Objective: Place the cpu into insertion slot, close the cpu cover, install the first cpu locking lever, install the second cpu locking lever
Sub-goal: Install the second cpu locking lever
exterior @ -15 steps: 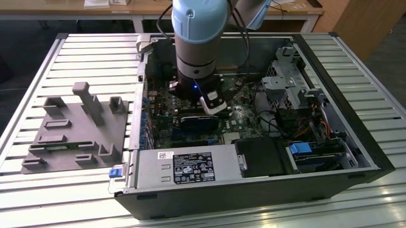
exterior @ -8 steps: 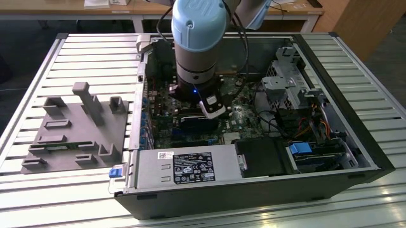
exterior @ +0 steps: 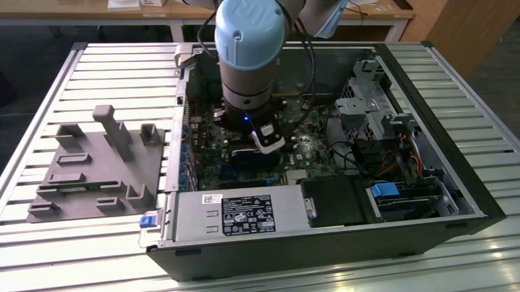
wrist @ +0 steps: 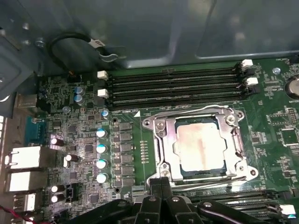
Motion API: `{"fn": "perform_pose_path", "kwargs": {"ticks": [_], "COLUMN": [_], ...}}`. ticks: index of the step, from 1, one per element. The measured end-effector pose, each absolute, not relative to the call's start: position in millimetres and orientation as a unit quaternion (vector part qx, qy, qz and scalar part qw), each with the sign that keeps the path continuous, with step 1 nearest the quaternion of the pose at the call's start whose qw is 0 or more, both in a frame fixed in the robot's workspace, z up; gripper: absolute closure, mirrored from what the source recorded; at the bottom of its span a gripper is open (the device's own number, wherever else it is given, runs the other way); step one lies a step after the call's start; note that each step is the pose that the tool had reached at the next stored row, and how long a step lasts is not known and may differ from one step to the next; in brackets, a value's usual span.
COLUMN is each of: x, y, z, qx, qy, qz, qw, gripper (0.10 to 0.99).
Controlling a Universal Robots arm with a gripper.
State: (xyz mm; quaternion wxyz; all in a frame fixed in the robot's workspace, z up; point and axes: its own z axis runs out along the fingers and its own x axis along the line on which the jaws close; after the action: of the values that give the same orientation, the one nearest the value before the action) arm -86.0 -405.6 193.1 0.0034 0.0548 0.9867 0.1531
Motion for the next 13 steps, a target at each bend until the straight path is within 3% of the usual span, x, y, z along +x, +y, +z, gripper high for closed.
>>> {"fn": "perform_pose_path", "kwargs": {"ticks": [13], "x": [-91.0], "y": [-398.7], "z": [189.8], "qx": [0.055], "qy": [0.987], "qz": [0.152], "qw": [0.003], "gripper": [0.980]}}
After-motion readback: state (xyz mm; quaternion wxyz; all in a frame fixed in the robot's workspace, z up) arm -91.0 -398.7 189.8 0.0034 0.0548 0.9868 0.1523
